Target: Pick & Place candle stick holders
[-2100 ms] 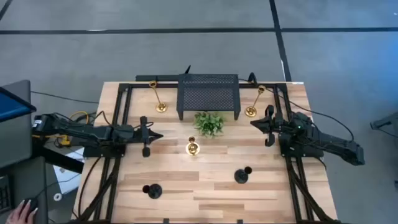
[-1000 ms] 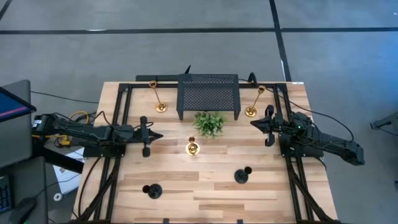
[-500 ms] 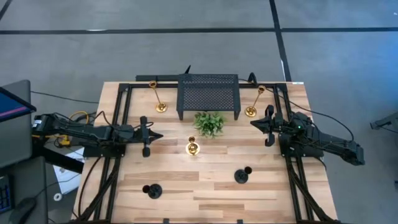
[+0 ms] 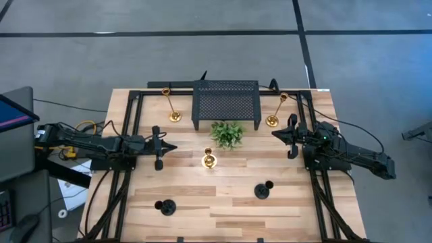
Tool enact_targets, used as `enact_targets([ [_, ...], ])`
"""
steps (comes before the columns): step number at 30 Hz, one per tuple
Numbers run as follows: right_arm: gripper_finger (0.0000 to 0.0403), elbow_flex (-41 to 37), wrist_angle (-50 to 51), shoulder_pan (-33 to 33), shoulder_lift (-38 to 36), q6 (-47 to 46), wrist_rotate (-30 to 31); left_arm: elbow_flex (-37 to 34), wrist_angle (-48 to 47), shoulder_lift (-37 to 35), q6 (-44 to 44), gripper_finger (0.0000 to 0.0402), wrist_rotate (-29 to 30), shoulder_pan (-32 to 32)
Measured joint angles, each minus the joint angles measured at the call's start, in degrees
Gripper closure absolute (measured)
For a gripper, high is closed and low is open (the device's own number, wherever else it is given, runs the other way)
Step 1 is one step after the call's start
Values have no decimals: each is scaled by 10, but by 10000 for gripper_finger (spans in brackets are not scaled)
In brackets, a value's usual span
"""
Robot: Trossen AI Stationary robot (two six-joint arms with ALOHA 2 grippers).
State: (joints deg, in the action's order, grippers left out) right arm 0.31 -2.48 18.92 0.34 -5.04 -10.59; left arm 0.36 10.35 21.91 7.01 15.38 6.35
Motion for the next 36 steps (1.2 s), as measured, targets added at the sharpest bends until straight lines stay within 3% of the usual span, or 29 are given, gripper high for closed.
enact_targets([
  [9,403,0,0,0,0,0,0,0,4,0,-4,394,0,0],
  [19,403,0,0,-2,0,-27,0,0,36,0,-146,394,-1,0],
  [36,403,0,0,-2,0,-26,0,0,44,0,-150,394,0,0],
])
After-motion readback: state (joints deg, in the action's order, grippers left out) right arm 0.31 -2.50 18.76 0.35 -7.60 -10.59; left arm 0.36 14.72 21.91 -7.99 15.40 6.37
